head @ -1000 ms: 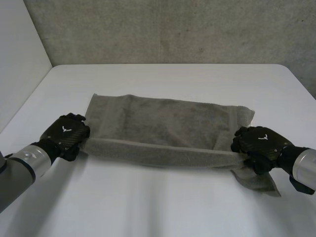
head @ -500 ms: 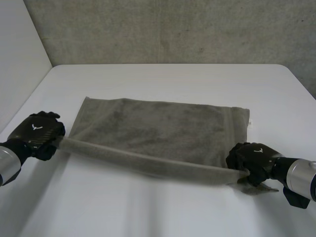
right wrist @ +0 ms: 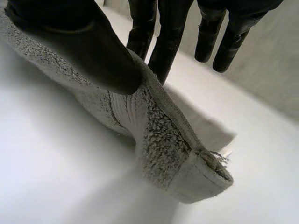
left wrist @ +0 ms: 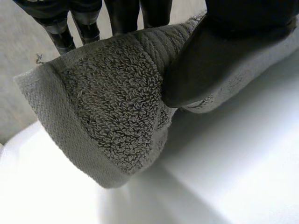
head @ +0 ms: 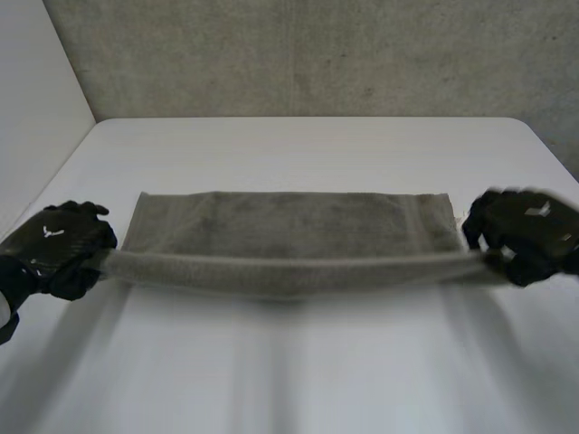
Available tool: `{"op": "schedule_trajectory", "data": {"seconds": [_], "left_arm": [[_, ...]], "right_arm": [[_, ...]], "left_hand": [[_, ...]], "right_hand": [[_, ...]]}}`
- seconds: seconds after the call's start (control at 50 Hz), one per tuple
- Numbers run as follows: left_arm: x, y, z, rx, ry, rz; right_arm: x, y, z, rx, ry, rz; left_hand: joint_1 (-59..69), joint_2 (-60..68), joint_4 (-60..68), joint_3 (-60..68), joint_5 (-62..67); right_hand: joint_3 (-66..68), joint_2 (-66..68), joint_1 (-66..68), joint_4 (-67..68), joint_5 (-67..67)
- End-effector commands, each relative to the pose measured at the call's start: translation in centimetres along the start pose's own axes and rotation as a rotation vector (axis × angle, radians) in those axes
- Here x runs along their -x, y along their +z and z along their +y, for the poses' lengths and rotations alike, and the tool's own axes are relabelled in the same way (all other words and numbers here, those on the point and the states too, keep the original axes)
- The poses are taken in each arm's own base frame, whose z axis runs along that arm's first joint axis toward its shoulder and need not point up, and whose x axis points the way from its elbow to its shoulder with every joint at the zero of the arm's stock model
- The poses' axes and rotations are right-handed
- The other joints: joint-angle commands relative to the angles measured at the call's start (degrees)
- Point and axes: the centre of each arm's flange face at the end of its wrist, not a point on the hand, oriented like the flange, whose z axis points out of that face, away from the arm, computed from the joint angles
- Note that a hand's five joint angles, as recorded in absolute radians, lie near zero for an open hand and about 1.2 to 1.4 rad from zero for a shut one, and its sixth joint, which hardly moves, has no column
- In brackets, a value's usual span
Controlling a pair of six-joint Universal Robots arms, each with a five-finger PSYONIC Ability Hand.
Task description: Fold the towel.
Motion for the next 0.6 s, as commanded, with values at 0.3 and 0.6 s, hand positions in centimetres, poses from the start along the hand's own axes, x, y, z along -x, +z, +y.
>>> {"op": "schedule_trajectory", "data": {"seconds": [0.3,0.6], "left_arm": [[-0.2,-1.0,-1.9,-0.075,-0.087,-0.026],[1.2,9.5,1.1,0.097,-0.068,-0.036]], "right_arm": [[-3.6,-0.1,-0.9,0.004,-0.123,-0.023],[-4.9,10.6,0.4,0.037,-0.226,-0.118]], "left_hand": [[5.5,3.0,-3.4,-3.0,4.2],[5.5,3.0,-3.4,-3.0,4.2]], "right_hand": [[-2.5,3.6,3.6,-4.4,3.0],[-2.5,3.6,3.6,-4.4,3.0]]}}
